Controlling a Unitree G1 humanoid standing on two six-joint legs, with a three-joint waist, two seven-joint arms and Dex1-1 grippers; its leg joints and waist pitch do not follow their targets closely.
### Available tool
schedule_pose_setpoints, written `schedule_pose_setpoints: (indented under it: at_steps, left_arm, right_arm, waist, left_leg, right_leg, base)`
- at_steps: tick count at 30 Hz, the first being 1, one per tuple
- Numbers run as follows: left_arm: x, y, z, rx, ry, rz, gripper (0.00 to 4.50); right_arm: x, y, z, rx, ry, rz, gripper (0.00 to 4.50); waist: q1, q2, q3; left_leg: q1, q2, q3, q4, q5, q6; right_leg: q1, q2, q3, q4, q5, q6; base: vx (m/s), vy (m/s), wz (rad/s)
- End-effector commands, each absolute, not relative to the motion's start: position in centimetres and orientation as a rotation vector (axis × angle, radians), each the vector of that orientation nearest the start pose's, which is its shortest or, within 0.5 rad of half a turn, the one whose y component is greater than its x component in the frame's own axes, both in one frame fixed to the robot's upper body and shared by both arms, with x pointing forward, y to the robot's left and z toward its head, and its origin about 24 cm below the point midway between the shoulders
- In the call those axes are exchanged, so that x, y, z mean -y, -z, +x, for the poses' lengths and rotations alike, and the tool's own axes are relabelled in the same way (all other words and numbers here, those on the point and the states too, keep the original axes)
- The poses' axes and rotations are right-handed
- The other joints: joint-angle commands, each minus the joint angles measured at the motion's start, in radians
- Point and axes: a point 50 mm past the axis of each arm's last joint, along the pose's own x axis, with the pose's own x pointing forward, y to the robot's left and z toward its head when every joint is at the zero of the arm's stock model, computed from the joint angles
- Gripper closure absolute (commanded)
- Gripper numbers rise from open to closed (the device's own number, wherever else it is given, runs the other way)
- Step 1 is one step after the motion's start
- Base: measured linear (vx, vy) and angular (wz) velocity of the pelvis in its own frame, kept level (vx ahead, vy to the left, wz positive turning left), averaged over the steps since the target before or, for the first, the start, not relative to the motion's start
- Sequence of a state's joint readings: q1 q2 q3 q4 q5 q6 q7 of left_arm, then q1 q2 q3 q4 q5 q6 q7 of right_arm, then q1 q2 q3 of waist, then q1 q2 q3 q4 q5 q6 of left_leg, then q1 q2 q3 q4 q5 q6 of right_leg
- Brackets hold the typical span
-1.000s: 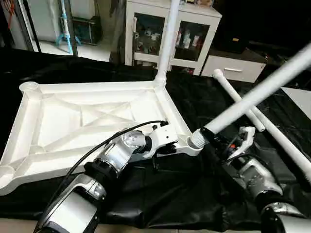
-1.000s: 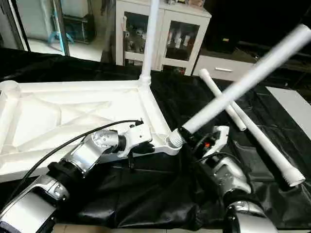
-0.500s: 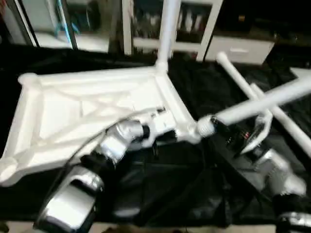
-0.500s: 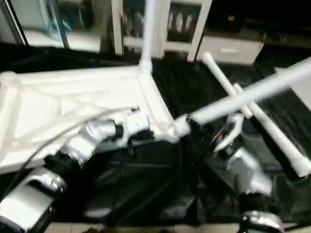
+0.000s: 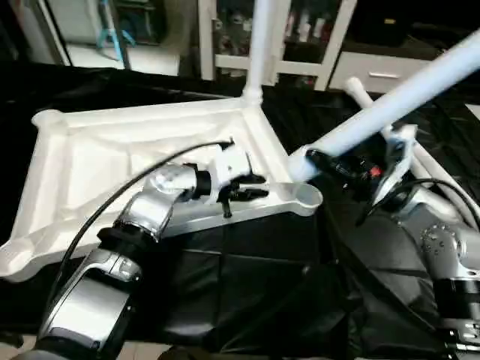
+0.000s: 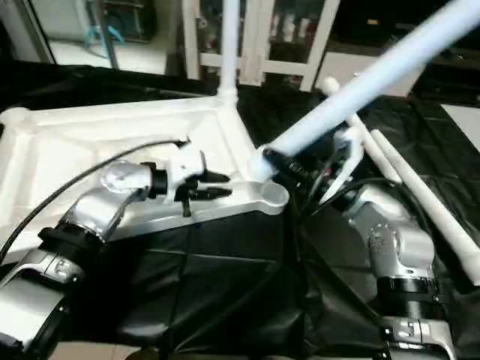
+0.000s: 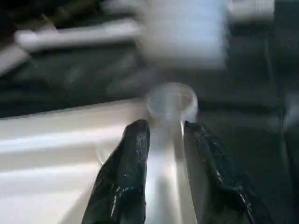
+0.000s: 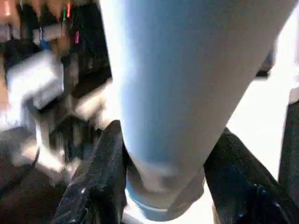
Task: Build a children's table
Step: Insert table leg to table base
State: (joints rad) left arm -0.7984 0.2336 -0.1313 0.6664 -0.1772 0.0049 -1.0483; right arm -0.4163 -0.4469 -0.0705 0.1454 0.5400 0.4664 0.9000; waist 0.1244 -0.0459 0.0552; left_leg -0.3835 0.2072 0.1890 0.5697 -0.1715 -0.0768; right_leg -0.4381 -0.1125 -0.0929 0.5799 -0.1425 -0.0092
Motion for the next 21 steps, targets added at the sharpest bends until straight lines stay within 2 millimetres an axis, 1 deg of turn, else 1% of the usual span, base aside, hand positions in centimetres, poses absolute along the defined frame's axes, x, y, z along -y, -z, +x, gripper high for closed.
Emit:
schedule_pose_setpoints:
  at_steps: [1, 2, 3, 4, 5, 6, 7, 8, 9, 11, 12, 13, 14, 15, 16, 17, 18, 19, 20, 21]
  left_arm:
    - [-9.8, -17.4, 36.2, 0.162, 1.211, -0.002, 2.79]
    - [-9.8, -18.4, 36.0, 0.192, 1.236, -0.073, 2.79]
    - [-9.4, -19.6, 35.7, 0.229, 1.274, -0.162, 2.76]
    - [-9.1, -20.3, 35.5, 0.250, 1.301, -0.213, 2.52]
    - [-8.7, -20.9, 35.3, 0.274, 1.315, -0.254, 2.52]
    - [-7.9, -21.4, 35.3, 0.266, 1.321, -0.293, 2.41]
    - [-7.7, -21.5, 35.3, 0.262, 1.321, -0.299, 2.37]
    - [-7.2, -21.5, 35.3, 0.252, 1.316, -0.293, 2.26]
    - [-6.6, -21.5, 35.3, 0.236, 1.325, -0.301, 2.10]
    - [-5.7, -21.6, 34.8, 0.219, 1.368, -0.343, 1.93]
    - [-5.2, -21.6, 34.6, 0.201, 1.387, -0.358, 1.89]
    - [-4.7, -21.4, 34.2, 0.182, 1.410, -0.352, 1.89]
    - [-4.4, -21.4, 34.0, 0.165, 1.422, -0.350, 1.79]
    - [-4.1, -21.3, 33.7, 0.153, 1.435, -0.353, 1.64]
    - [-3.9, -21.4, 33.2, 0.146, 1.470, -0.390, 1.48]
    - [-3.8, -21.5, 33.0, 0.147, 1.485, -0.404, 1.43]
    - [-3.6, -21.7, 32.5, 0.158, 1.524, -0.440, 1.36]
    - [-3.6, -21.8, 32.3, 0.163, 1.539, -0.454, 1.36]
    - [-3.7, -22.1, 32.0, 0.169, 1.567, -0.493, 1.15]
    - [-3.8, -22.2, 31.9, 0.170, 1.573, -0.520, 1.00]
  right_arm:
    - [18.7, -11.5, 30.1, -0.188, -0.947, 0.083, 2.58]
    - [18.7, -11.2, 29.9, -0.224, -0.953, 0.063, 2.59]
    - [18.5, -11.1, 29.6, -0.255, -0.981, 0.038, 2.59]
    - [18.4, -11.1, 29.5, -0.274, -1.000, 0.024, 2.59]
    - [18.2, -11.2, 29.3, -0.291, -1.025, -0.001, 2.59]
    - [17.8, -11.6, 29.0, -0.315, -1.078, -0.033, 2.59]
    - [17.7, -11.7, 28.9, -0.321, -1.090, -0.040, 2.59]
    - [17.5, -11.9, 28.8, -0.329, -1.116, -0.058, 2.59]
    - [17.2, -12.1, 28.7, -0.336, -1.136, -0.074, 2.59]
    - [16.8, -12.3, 28.6, -0.355, -1.162, -0.115, 2.59]
    - [16.7, -12.3, 28.6, -0.365, -1.169, -0.138, 2.59]
    - [16.5, -12.2, 28.6, -0.377, -1.176, -0.161, 2.59]
    - [16.4, -12.2, 28.5, -0.387, -1.181, -0.175, 2.59]
    - [16.3, -12.2, 28.6, -0.392, -1.180, -0.183, 2.59]
    - [16.2, -12.2, 28.6, -0.400, -1.182, -0.188, 2.59]
    - [16.1, -12.2, 28.6, -0.406, -1.184, -0.188, 2.59]
    - [16.0, -12.2, 28.5, -0.423, -1.192, -0.182, 2.59]
    - [16.0, -12.2, 28.5, -0.430, -1.196, -0.178, 2.59]
    - [15.9, -12.3, 28.5, -0.425, -1.193, -0.173, 2.59]
    - [15.9, -12.4, 28.5, -0.423, -1.193, -0.172, 2.59]
  waist:
    - [0.005, 0.003, -0.071]
    - [0.009, 0.003, -0.070]
    - [0.011, 0.002, -0.068]
    - [0.013, 0.001, -0.069]
    - [0.016, -0.002, -0.068]
    - [0.018, -0.004, -0.069]
    - [0.018, -0.004, -0.069]
    - [0.022, -0.006, -0.069]
    - [0.023, -0.009, -0.073]
    - [0.024, -0.008, -0.076]
    - [0.023, -0.010, -0.076]
    - [0.023, -0.013, -0.075]
    - [0.023, -0.012, -0.074]
    - [0.023, -0.010, -0.074]
    - [0.021, -0.010, -0.073]
    - [0.020, -0.010, -0.073]
    - [0.021, -0.011, -0.070]
    - [0.019, -0.010, -0.070]
    - [0.018, -0.014, -0.070]
    - [0.019, -0.012, -0.069]
  left_leg:
    - [0.030, 0.024, 0.004, -0.062, -0.198, 0.006]
    - [0.030, 0.024, 0.004, -0.062, -0.215, 0.003]
    - [0.026, 0.024, 0.003, -0.062, -0.230, 0.000]
    - [0.027, 0.023, 0.004, -0.061, -0.232, -0.002]
    - [0.025, 0.023, 0.005, -0.060, -0.231, 0.008]
    - [0.025, 0.022, 0.004, -0.057, -0.216, 0.015]
    - [0.025, 0.022, 0.004, -0.057, -0.216, 0.015]
    - [0.027, 0.022, 0.007, -0.054, -0.192, 0.037]
    - [0.023, 0.022, 0.005, -0.051, -0.169, 0.046]
    - [0.020, 0.022, 0.004, -0.047, -0.137, 0.051]
    - [0.018, 0.021, 0.004, -0.045, -0.126, 0.055]
    - [0.018, 0.022, 0.005, -0.044, -0.127, 0.053]
    - [0.015, 0.022, 0.004, -0.045, -0.137, 0.052]
    - [0.016, 0.020, 0.004, -0.044, -0.142, 0.051]
    - [0.014, 0.019, 0.004, -0.044, -0.156, 0.048]
    - [0.016, 0.020, 0.003, -0.044, -0.164, 0.042]
    - [0.016, 0.021, 0.002, -0.045, -0.191, 0.031]
    - [0.018, 0.022, 0.002, -0.045, -0.199, 0.028]
    - [0.018, 0.022, 0.003, -0.044, -0.213, 0.020]
    - [0.021, 0.024, 0.003, -0.045, -0.232, 0.014]
  right_leg:
    - [0.070, -0.036, 0.041, -0.036, -0.118, -0.248]
    - [0.070, -0.039, 0.042, -0.040, -0.142, -0.243]
    - [0.075, -0.040, 0.042, -0.041, -0.164, -0.238]
    - [0.074, -0.040, 0.042, -0.041, -0.167, -0.240]
    - [0.073, -0.038, 0.042, -0.043, -0.174, -0.230]
    - [0.077, -0.036, 0.042, -0.042, -0.168, -0.222]
    - [0.077, -0.036, 0.042, -0.042, -0.168, -0.222]
    - [0.074, -0.033, 0.044, -0.044, -0.147, -0.215]
    - [0.079, -0.035, 0.044, -0.040, -0.135, -0.209]
    - [0.081, -0.035, 0.044, -0.035, -0.110, -0.211]
    - [0.079, -0.035, 0.044, -0.033, -0.104, -0.217]
    - [0.079, -0.035, 0.044, -0.034, -0.109, -0.216]
    - [0.081, -0.037, 0.044, -0.036, -0.129, -0.212]
    - [0.080, -0.037, 0.044, -0.038, -0.142, -0.208]
    - [0.080, -0.035, 0.044, -0.041, -0.166, -0.200]
    - [0.080, -0.037, 0.044, -0.040, -0.178, -0.199]
    - [0.077, -0.037, 0.044, -0.044, -0.229, -0.191]
    - [0.076, -0.036, 0.044, -0.044, -0.242, -0.190]
    - [0.074, -0.035, 0.043, -0.047, -0.264, -0.184]
    - [0.069, -0.034, 0.043, -0.050, -0.287, -0.179]
  base:
    - [0.000, 0.000, 0.00]
    - [0.000, 0.000, 0.00]
    - [0.000, 0.000, 0.00]
    - [0.000, 0.000, 0.00]
    - [0.000, 0.000, 0.00]
    - [0.000, 0.000, 0.00]
    - [0.000, 0.000, 0.00]
    - [0.000, 0.000, 0.00]
    - [0.000, 0.000, 0.00]
    - [0.000, 0.000, 0.00]
    - [0.000, 0.000, 0.00]
    - [0.000, 0.000, 0.00]
    - [0.000, 0.000, 0.00]
    - [0.000, 0.000, 0.00]
    - [0.000, 0.000, 0.00]
    - [0.000, 0.000, 0.00]
    - [0.000, 0.000, 0.00]
    - [0.000, 0.000, 0.00]
    - [0.000, 0.000, 0.00]
    - [0.000, 0.000, 0.00]
